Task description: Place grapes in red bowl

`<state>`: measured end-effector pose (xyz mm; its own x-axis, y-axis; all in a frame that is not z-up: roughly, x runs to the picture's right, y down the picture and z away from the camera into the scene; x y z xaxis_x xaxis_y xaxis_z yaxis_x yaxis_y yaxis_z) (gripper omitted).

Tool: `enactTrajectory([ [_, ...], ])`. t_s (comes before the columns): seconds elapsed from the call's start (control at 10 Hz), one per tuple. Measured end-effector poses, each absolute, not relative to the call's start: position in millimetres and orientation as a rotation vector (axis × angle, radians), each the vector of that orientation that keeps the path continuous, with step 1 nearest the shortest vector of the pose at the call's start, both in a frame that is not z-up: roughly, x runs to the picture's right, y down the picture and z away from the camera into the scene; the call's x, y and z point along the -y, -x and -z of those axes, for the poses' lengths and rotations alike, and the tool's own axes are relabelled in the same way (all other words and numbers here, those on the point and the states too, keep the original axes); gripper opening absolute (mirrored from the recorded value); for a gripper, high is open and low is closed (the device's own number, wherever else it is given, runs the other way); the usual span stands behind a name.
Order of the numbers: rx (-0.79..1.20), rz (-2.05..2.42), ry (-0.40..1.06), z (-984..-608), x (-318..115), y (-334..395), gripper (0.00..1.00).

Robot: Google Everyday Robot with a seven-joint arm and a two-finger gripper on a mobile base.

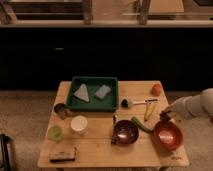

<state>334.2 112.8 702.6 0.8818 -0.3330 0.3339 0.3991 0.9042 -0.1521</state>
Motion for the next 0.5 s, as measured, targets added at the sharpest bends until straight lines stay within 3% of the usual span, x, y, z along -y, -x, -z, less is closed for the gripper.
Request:
enactTrajectory([
  [0.5,0.372,0.480,0.307,-697,-129,-333,0.00],
])
